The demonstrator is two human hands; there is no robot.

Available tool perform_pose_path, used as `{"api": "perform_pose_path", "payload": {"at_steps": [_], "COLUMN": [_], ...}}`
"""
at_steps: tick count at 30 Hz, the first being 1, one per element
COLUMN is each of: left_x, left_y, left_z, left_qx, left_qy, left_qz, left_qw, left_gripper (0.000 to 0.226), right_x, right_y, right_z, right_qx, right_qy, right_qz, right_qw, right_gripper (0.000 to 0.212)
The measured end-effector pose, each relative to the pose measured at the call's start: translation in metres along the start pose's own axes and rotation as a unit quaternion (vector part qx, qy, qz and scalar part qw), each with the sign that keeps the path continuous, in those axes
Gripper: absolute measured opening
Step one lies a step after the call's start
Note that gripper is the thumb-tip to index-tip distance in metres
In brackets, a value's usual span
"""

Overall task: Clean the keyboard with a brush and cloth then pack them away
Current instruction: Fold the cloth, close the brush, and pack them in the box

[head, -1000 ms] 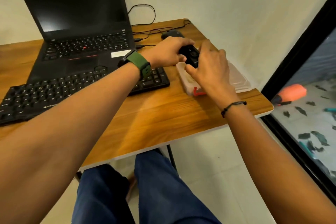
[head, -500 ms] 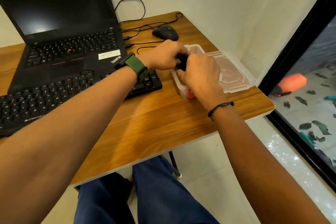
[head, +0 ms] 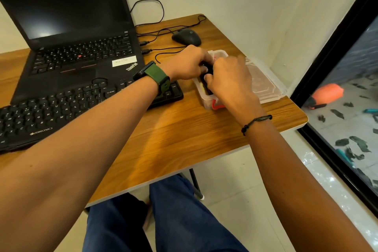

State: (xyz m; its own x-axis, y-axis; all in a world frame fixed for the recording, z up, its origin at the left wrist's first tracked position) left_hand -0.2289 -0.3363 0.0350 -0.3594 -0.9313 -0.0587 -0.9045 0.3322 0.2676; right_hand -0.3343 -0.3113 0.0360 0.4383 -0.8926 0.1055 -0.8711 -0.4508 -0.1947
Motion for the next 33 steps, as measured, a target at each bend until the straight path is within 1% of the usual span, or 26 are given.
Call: {"api": "perform_pose_path", "payload": {"at_steps": [4, 6, 8, 11, 14, 18, 23, 29, 31, 33], "left_x": [-0.008, -0.014, -0.021, -0.028, -0.032, -0.035, -0.036, -0.033, -0.031, -0.03], "left_y": [0.005, 0.011, 0.019, 0.03, 0.035, 0.039, 0.049, 0.056, 0.055, 0.052], "left_z": [-0.003, -0.003, -0.002, 0.004, 0.011, 0.014, 0.011, 0.008, 0.008, 0.007], "left_qx": [-0.032, -0.052, -0.076, -0.079, -0.083, -0.077, -0.08, -0.117, -0.142, -0.189], "left_qy": [0.075, 0.102, 0.122, 0.14, 0.143, 0.137, 0.128, 0.136, 0.139, 0.144], "left_qz": [-0.006, -0.001, 0.009, 0.014, 0.015, 0.015, 0.016, -0.012, -0.029, -0.053], "left_qw": [0.997, 0.993, 0.99, 0.987, 0.986, 0.987, 0.988, 0.984, 0.98, 0.97], "left_gripper": [0.028, 0.028, 0.028, 0.028, 0.026, 0.026, 0.027, 0.027, 0.027, 0.027], "right_x": [-0.007, -0.005, 0.0, 0.001, -0.003, -0.006, -0.005, -0.001, 0.0, -0.002], "right_y": [0.025, 0.048, 0.073, 0.106, 0.124, 0.129, 0.129, 0.129, 0.122, 0.113], "right_z": [-0.02, -0.02, -0.014, -0.002, 0.01, 0.016, 0.013, -0.005, -0.012, -0.019], "right_qx": [0.005, 0.019, 0.021, 0.033, 0.064, 0.088, 0.099, 0.167, 0.211, 0.27], "right_qy": [0.09, 0.098, 0.07, 0.0, -0.045, -0.065, -0.041, 0.036, 0.061, 0.079], "right_qz": [0.035, 0.067, 0.107, 0.176, 0.211, 0.218, 0.207, 0.177, 0.154, 0.132], "right_qw": [0.995, 0.993, 0.992, 0.984, 0.974, 0.97, 0.973, 0.969, 0.963, 0.951], "right_gripper": [0.029, 0.027, 0.027, 0.034, 0.037, 0.04, 0.035, 0.036, 0.041, 0.044]}}
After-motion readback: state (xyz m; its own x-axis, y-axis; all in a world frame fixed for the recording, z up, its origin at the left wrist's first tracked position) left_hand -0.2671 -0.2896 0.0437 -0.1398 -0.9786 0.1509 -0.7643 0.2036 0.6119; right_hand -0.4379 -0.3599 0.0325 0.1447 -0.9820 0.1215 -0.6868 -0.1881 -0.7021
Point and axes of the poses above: each hand's wrist, its own x-axis towards the middle knuckle, its own z-axis out of the palm, y = z × x, the point moved 4 cm from there along x, towards the middle knuckle, and after that the axes turned 12 degrees about -y, right-handed, at the moved point
